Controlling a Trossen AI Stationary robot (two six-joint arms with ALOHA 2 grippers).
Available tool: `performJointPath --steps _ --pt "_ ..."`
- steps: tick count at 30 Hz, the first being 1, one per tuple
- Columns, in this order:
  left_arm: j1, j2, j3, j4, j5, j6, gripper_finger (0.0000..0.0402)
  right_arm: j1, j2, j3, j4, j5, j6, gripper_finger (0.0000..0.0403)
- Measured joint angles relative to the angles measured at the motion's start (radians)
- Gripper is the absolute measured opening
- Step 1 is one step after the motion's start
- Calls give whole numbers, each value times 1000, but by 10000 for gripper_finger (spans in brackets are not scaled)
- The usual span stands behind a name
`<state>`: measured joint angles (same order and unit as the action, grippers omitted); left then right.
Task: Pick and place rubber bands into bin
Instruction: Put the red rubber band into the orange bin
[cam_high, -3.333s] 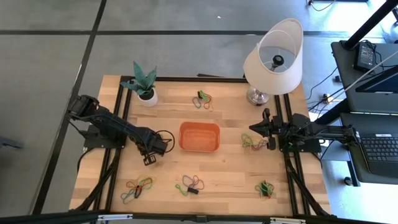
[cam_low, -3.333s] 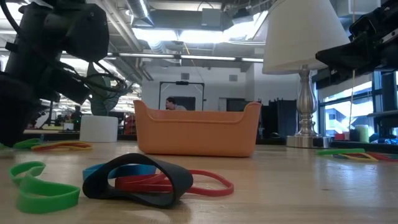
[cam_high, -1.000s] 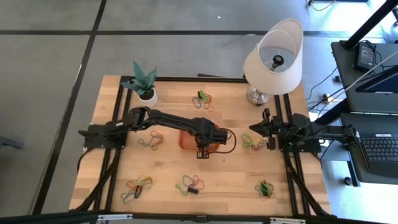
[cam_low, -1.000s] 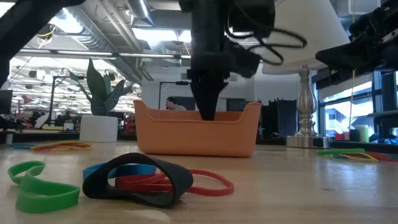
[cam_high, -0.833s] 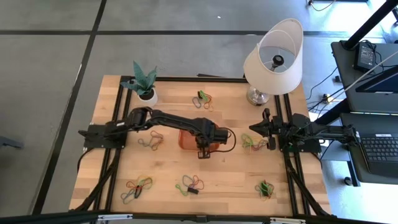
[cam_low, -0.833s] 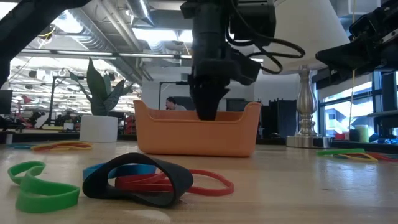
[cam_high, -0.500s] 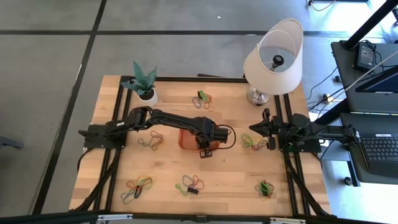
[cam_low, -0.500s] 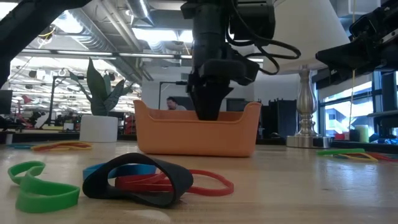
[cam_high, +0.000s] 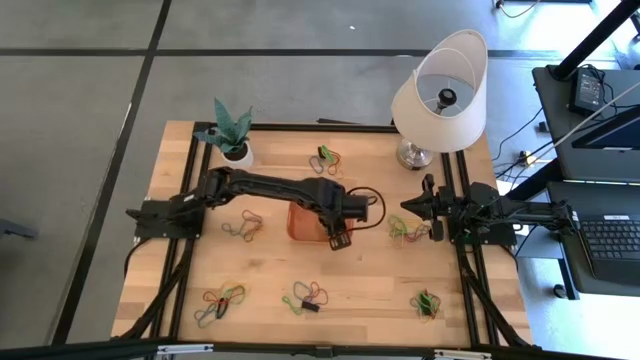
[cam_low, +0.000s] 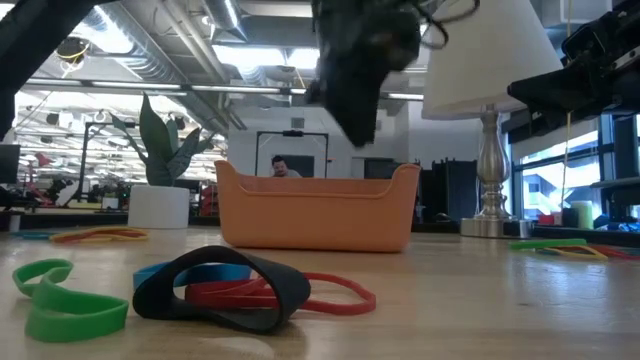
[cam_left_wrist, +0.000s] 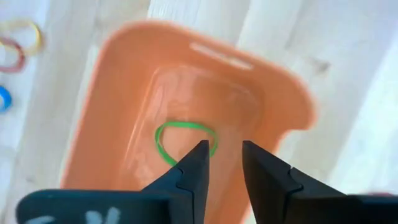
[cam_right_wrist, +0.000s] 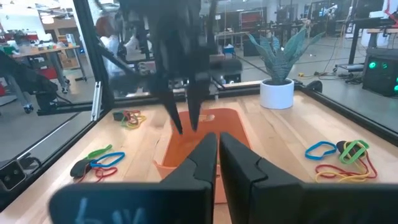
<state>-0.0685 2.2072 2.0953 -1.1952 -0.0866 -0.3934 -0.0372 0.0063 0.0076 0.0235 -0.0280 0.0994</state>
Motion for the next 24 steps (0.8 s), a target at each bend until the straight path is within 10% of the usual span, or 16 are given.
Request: performJointPath --steps 10,24 --pt "-47 -105 3 -15 -9 -2 9 0 0 0 0 0 1 23" --pt "-172 -124 3 -67 -9 133 2 0 0 0 0 0 6 23"
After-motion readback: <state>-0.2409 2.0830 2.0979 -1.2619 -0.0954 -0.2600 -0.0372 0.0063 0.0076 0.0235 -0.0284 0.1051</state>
